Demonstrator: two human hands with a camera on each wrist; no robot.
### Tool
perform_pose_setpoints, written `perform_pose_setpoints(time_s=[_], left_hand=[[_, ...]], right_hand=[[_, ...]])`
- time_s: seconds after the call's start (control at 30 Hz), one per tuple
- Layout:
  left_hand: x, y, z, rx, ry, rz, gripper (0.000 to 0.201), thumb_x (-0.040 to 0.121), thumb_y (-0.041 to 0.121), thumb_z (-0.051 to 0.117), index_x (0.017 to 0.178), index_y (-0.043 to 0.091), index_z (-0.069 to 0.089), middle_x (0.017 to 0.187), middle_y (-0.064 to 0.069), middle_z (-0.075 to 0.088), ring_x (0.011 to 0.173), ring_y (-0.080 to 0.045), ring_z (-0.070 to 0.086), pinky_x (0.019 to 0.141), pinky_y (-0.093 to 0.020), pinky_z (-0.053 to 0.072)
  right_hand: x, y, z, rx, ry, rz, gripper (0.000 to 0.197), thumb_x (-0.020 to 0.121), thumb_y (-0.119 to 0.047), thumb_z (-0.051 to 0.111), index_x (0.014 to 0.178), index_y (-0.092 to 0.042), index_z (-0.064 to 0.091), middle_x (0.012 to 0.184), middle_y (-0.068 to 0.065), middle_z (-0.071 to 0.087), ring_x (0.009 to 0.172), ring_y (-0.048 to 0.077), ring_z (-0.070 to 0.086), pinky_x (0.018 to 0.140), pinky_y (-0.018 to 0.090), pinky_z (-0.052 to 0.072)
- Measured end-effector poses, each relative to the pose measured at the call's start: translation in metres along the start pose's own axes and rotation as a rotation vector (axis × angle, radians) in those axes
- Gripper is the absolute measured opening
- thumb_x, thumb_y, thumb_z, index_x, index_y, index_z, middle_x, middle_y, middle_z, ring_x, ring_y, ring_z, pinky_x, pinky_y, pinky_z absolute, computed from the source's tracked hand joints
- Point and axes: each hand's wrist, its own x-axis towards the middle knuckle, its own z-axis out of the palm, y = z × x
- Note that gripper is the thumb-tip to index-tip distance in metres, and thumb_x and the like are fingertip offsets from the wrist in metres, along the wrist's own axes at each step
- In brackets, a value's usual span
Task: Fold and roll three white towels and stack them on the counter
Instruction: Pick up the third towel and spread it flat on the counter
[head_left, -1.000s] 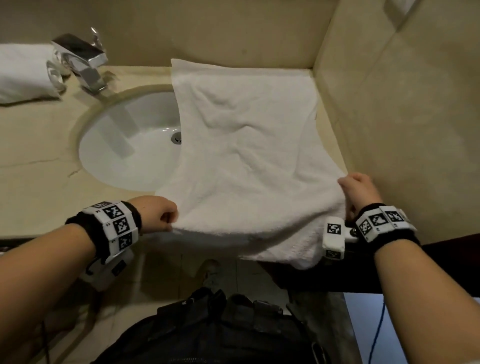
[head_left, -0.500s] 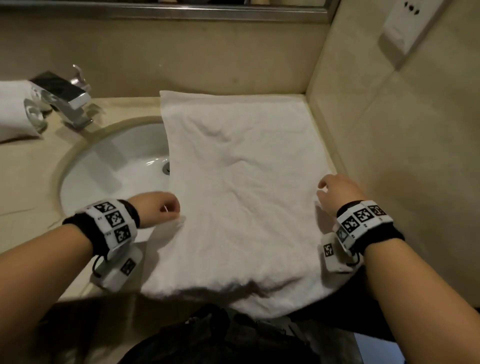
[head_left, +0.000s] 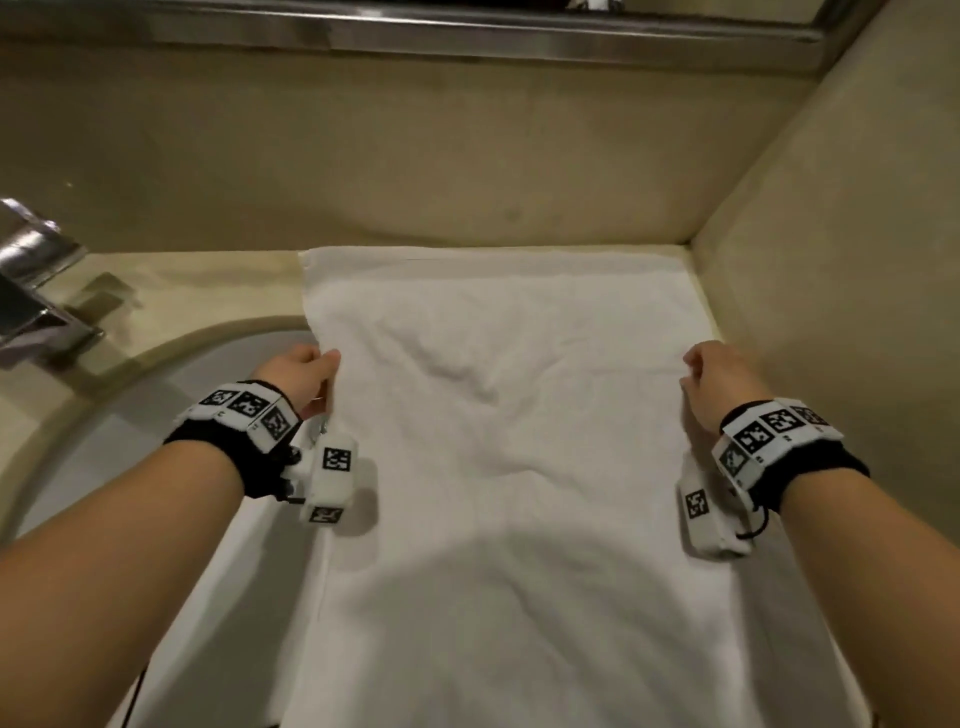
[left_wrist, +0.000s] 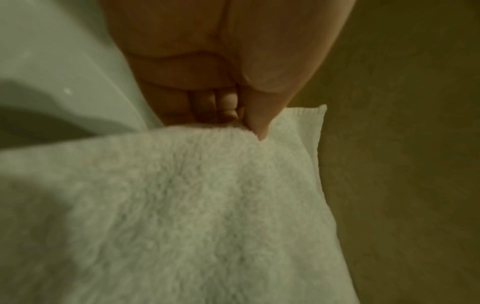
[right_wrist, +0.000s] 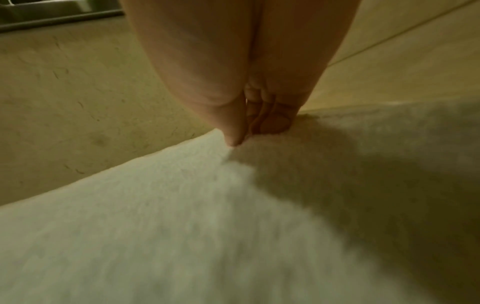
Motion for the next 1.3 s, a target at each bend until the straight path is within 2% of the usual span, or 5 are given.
perform_pose_setpoints(time_s=[0.2,0.5,0.7,1.0,1.3], left_hand=[[-0.001,-0.002,-0.035,-0.210,-0.010,-0.078,0.017,0.095,0.020,0.047,0.083,0.012,0.054,0.055,-0.002,0.067,0.045,-0.012,0.063,0.039,-0.020,0.051],[-0.005,0.007,-0.020,-0.214,0.004,-0.009,0.021,0.097,0.021,0.043,0.080,0.014,0.054,0.067,-0.002,0.062,0.069,-0.018,0.054,0.065,-0.029,0.051],[-0.053,-0.019,-0.031,0.301,0.096,0.168,0.043,0.087,0.022,0.060,0.126,0.006,0.047,0.107,-0.015,0.057,0.103,-0.032,0.056,0.098,-0.044,0.045],[-0.232,-0.099,-0.018,1.157,-0.391,0.510,0.025,0.079,0.035,0.066,0.100,0.028,0.056,0.090,0.011,0.055,0.083,-0.010,0.055,0.078,-0.024,0.045],[-0.281,-0.161,-0.019,1.251,-0.257,0.653,0.013,0.086,0.020,0.056,0.098,0.017,0.060,0.103,-0.003,0.059,0.095,-0.022,0.054,0.084,-0.030,0.043]], right_hand=[[0.015,-0.021,0.001,0.048,0.004,-0.097,0.030,0.089,-0.010,0.052,0.118,-0.003,0.049,0.122,0.023,0.047,0.104,0.037,0.051,0.094,0.039,0.039],[0.018,-0.013,-0.008,0.024,-0.049,-0.054,0.034,0.088,-0.011,0.053,0.122,-0.005,0.048,0.126,0.022,0.048,0.109,0.036,0.051,0.096,0.038,0.039],[-0.058,0.000,-0.033,0.160,0.022,-0.132,0.029,0.091,-0.014,0.050,0.120,-0.009,0.054,0.122,0.014,0.056,0.108,0.028,0.054,0.090,0.030,0.039],[-0.240,0.092,0.014,0.033,-0.111,0.027,0.025,0.085,-0.017,0.060,0.106,-0.006,0.058,0.110,0.016,0.062,0.102,0.032,0.057,0.088,0.035,0.044],[-0.263,0.123,0.044,-0.047,-0.021,0.115,0.015,0.091,-0.013,0.050,0.096,-0.002,0.058,0.105,0.025,0.060,0.096,0.038,0.056,0.074,0.035,0.041]])
